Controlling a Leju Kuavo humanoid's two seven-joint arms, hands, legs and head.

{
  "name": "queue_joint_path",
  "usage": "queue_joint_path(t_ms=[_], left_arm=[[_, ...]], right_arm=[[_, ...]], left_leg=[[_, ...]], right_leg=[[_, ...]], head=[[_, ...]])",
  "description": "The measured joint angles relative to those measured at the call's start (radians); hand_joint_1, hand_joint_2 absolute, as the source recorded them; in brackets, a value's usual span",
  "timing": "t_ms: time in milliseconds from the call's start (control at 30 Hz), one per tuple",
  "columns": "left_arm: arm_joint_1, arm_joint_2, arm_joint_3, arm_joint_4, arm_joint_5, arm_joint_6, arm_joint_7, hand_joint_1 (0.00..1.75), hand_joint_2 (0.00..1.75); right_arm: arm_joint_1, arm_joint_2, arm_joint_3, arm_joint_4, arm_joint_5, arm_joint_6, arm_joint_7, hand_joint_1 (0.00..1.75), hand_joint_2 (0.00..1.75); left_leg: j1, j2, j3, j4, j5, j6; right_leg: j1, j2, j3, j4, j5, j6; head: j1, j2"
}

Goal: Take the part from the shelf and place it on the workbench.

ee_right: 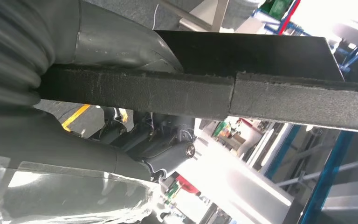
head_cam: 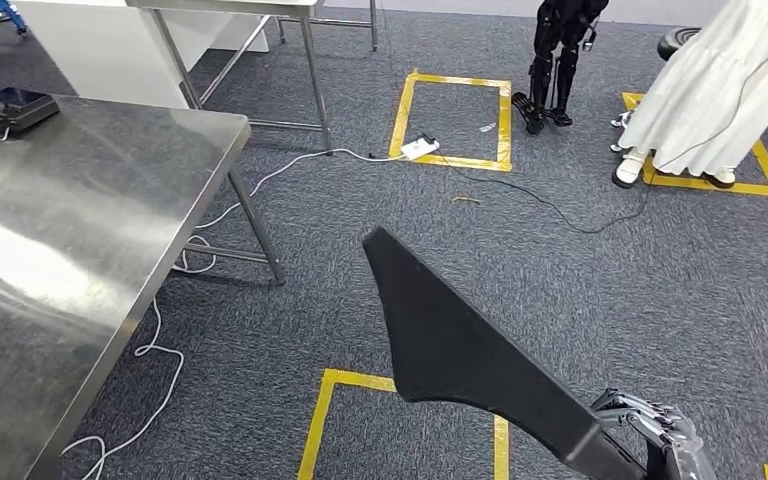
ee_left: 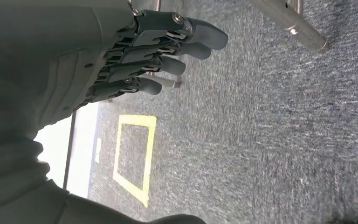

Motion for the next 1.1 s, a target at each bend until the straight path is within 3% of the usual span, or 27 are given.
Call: queue_joint_path(t_ms=[33,67,133,200,267,333,400,467,533,567,600,633,667,700,733,800,867,900,967,1033,1067,1100], left_arm=[[0.0,0.0,0.0,0.0,0.0,0.0,0.001,0.0,1.75],[0.0,0.0,0.0,0.0,-0.001,-0.001,0.003,0.0,1.75],[0.0,0.001,0.0,0.0,-0.001,-0.001,0.006,0.0,1.75],[-0.002,0.003,0.0,0.0,-0.002,-0.002,0.008,0.0,1.75],[-0.004,0.006,0.0,0.0,-0.004,-0.003,0.009,0.0,1.75],[-0.004,0.007,0.0,0.0,-0.006,-0.005,0.011,0.0,1.75],[-0.005,0.007,0.0,0.0,-0.008,-0.008,0.012,0.0,1.75],[-0.007,0.006,0.0,0.0,-0.009,-0.012,0.013,0.0,1.75],[-0.007,0.005,0.0,0.0,-0.009,-0.017,0.016,0.0,1.75],[-0.007,0.004,0.001,0.0,-0.009,-0.018,0.018,0.0,1.75],[-0.006,0.004,0.001,0.0,-0.009,-0.019,0.02,0.0,1.75],[-0.006,0.003,0.001,0.0,-0.01,-0.019,0.021,0.0,1.75],[-0.005,0.004,0.001,0.0,-0.01,-0.019,0.021,0.0,1.75],[-0.005,0.004,0.001,0.0,-0.011,-0.019,0.022,0.0,1.75],[-0.004,0.005,0.001,0.0,-0.012,-0.019,0.022,0.0,1.75],[-0.002,0.006,0.001,0.0,-0.012,-0.019,0.022,0.0,1.75],[0.002,0.005,0.001,0.0,-0.012,-0.019,0.022,0.0,1.75],[0.002,0.005,0.001,0.0,-0.012,-0.019,0.022,0.0,1.75],[0.0,0.004,0.001,0.0,-0.013,-0.019,0.021,0.0,1.75],[-0.001,0.004,0.001,0.0,-0.017,-0.019,0.019,0.0,1.75],[-0.001,0.004,0.001,0.0,-0.019,-0.019,0.017,0.0,1.75],[0.0,0.004,0.001,0.0,-0.02,-0.019,0.015,0.0,1.75]], right_arm=[[0.0,0.0,0.0,0.0,0.001,-0.001,0.0,1.75,1.75],[0.0,0.0,0.0,0.0,0.002,-0.003,0.0,1.75,1.75],[0.0,0.0,0.0,0.0,0.004,-0.005,0.0,1.75,1.75],[-0.001,0.0,0.001,-0.001,0.005,-0.006,0.0,1.75,1.75],[-0.002,0.0,0.001,-0.001,0.005,-0.007,0.0,1.75,1.75],[-0.006,-0.002,0.002,-0.002,0.003,-0.007,0.0,1.75,1.75],[-0.008,-0.005,0.002,-0.003,-0.002,-0.007,0.0,1.75,1.75],[-0.006,-0.008,0.001,-0.004,-0.007,-0.008,0.0,1.75,1.75],[-0.003,-0.01,-0.001,-0.004,-0.015,-0.008,0.0,1.75,1.75],[-0.001,-0.012,-0.004,-0.004,-0.022,-0.007,0.0,1.75,1.75],[0.002,-0.015,-0.007,-0.004,-0.028,-0.006,0.0,1.75,1.75],[0.004,-0.018,-0.011,-0.004,-0.032,-0.006,0.0,1.75,1.75],[0.006,-0.02,-0.016,-0.004,-0.035,-0.005,0.0,1.75,1.75],[0.007,-0.022,-0.02,-0.005,-0.037,-0.005,0.0,1.75,1.75],[0.009,-0.023,-0.023,-0.007,-0.038,-0.005,0.0,1.75,1.75],[0.01,-0.026,-0.026,-0.01,-0.039,-0.004,0.0,1.75,1.75],[0.011,-0.027,-0.027,-0.012,-0.039,-0.004,0.0,1.75,1.75],[0.012,-0.027,-0.028,-0.014,-0.039,-0.004,0.0,1.75,1.75],[0.016,-0.027,-0.03,-0.018,-0.037,-0.004,0.0,1.75,1.75],[0.019,-0.025,-0.032,-0.02,-0.032,-0.004,0.0,1.75,1.75],[0.021,-0.024,-0.033,-0.021,-0.028,-0.004,0.0,1.75,1.75],[0.024,-0.02,-0.034,-0.024,-0.024,-0.003,0.0,1.75,1.75]], left_leg=[[0.0,0.004,-0.021,0.041,-0.01,0.001],[-0.001,0.005,-0.019,0.036,0.002,0.005],[-0.008,0.019,0.04,-0.076,0.063,0.023],[-0.023,0.055,0.104,-0.198,0.103,0.043],[-0.035,0.071,0.119,-0.236,0.105,0.055],[-0.034,0.052,0.125,-0.254,0.115,0.06],[-0.026,0.031,0.139,-0.279,0.131,0.064],[-0.022,0.011,0.143,-0.289,0.139,0.067],[-0.022,-0.011,0.141,-0.288,0.14,0.066],[-0.021,-0.023,0.141,-0.288,0.141,0.064],[-0.019,-0.036,0.142,-0.286,0.14,0.061],[-0.016,-0.048,0.142,-0.283,0.138,0.055],[-0.015,-0.06,0.141,-0.277,0.135,0.047],[-0.014,-0.069,0.139,-0.269,0.13,0.037],[-0.015,-0.075,0.135,-0.263,0.125,0.029],[-0.012,-0.082,0.13,-0.257,0.121,0.018],[-0.005,-0.068,0.123,-0.243,0.112,0.012],[-0.002,-0.049,0.11,-0.214,0.094,0.007],[-0.001,-0.007,0.056,-0.099,0.031,0.0],[0.0,0.004,-0.006,0.025,-0.02,-0.003],[0.0,0.006,-0.018,0.045,-0.019,-0.001],[0.0,0.007,-0.01,0.028,0.001,0.003]], right_leg=[[0.005,-0.01,0.0,0.0,-0.001,-0.002],[0.008,-0.018,0.001,0.0,-0.003,-0.004],[0.015,-0.035,0.006,0.0,-0.006,-0.007],[0.02,-0.05,0.01,-0.001,-0.009,-0.007],[0.022,-0.066,0.011,-0.004,-0.011,-0.003],[0.023,-0.074,0.013,-0.006,-0.013,0.003],[0.024,-0.04,-0.005,0.035,-0.035,0.005],[0.016,0.006,-0.064,0.154,-0.085,0.002],[0.006,0.019,-0.123,0.263,-0.117,0.009],[0.0,0.02,-0.131,0.271,-0.112,0.019],[-0.006,0.021,-0.117,0.235,-0.09,0.034],[-0.015,0.027,-0.086,0.165,-0.058,0.05],[-0.02,0.038,-0.055,0.096,-0.029,0.061],[-0.024,0.045,-0.031,0.04,-0.008,0.063],[-0.024,0.051,-0.017,0.011,0.002,0.059],[-0.018,0.045,-0.012,0.005,0.004,0.038],[-0.018,0.035,-0.01,0.005,0.007,0.024],[-0.017,0.029,-0.009,0.004,0.008,0.017],[-0.012,0.015,-0.008,0.004,0.008,0.006],[-0.005,-0.002,-0.008,0.004,0.005,0.001],[-0.001,-0.011,-0.008,0.004,0.003,-0.001],[0.001,-0.02,-0.006,0.004,0.002,-0.003]], head=[[0.0,0.0],[-0.001,0.0],[-0.001,0.0],[0.001,0.0],[0.0,0.0],[-0.001,0.0],[-0.001,0.0],[0.001,0.0],[0.002,0.0],[0.002,0.0],[0.002,0.0],[0.003,0.0],[0.004,0.0],[0.005,0.0],[0.007,0.0],[0.007,0.0],[0.004,0.0],[0.003,0.0],[-0.001,0.0],[-0.002,0.0],[-0.002,0.0],[-0.002,0.0]])
